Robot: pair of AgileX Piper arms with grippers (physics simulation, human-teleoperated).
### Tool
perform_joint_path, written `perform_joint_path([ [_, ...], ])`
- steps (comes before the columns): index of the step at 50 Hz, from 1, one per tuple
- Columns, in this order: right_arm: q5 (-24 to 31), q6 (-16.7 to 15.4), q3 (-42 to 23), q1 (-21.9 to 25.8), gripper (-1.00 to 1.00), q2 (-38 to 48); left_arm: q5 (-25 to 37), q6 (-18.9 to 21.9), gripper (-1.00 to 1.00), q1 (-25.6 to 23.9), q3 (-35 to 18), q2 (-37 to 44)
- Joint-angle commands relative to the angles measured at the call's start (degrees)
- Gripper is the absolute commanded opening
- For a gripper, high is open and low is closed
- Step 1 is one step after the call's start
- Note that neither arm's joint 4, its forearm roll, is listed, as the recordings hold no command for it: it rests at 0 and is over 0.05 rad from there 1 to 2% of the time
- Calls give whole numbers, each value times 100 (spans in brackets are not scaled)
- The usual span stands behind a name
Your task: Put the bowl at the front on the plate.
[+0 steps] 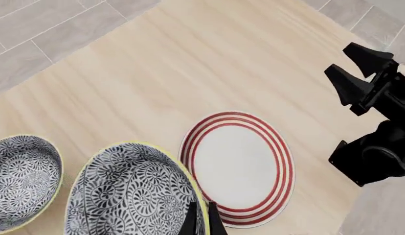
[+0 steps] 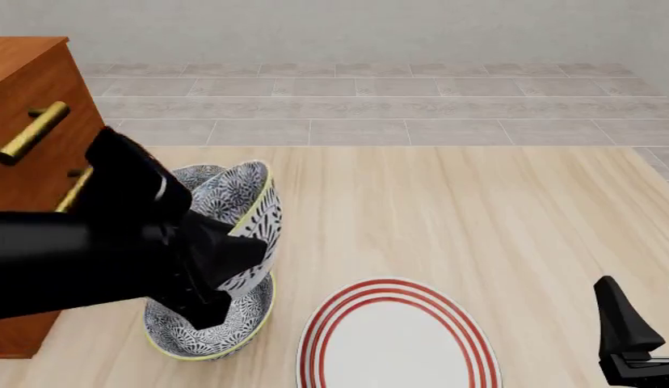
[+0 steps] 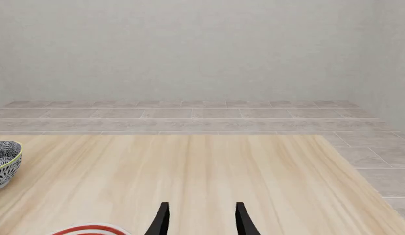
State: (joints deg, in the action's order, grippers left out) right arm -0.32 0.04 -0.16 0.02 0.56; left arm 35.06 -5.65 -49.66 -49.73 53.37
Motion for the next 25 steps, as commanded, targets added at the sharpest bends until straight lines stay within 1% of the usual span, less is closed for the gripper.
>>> perform_joint_path([
  [1,4,0,1,0,100,-8,-97,-20,-100,-437,-323,338],
  [3,4,0,1,-1,100,-8,-129,-68,-100,-467,-352,343],
  [5,4,-1,1,-1,100,-8,-184,8,-100,-497,-305,368],
  [6,4,-2,1,-2,100,-7,-234,-31,-100,-519,-256,388],
  [10,4,0,1,0,100,-7,-358,37,-100,-610,-186,493],
  [15,4,0,1,0,100,-7,-438,68,-100,-784,-350,725],
  [17,4,-2,1,-1,100,-7,-507,22,-100,-910,-410,907],
  [23,4,-1,1,-2,100,-9,-716,95,-100,-1026,-364,1162],
  [25,4,-1,1,-1,100,-8,-781,31,-100,-1095,-401,1269],
])
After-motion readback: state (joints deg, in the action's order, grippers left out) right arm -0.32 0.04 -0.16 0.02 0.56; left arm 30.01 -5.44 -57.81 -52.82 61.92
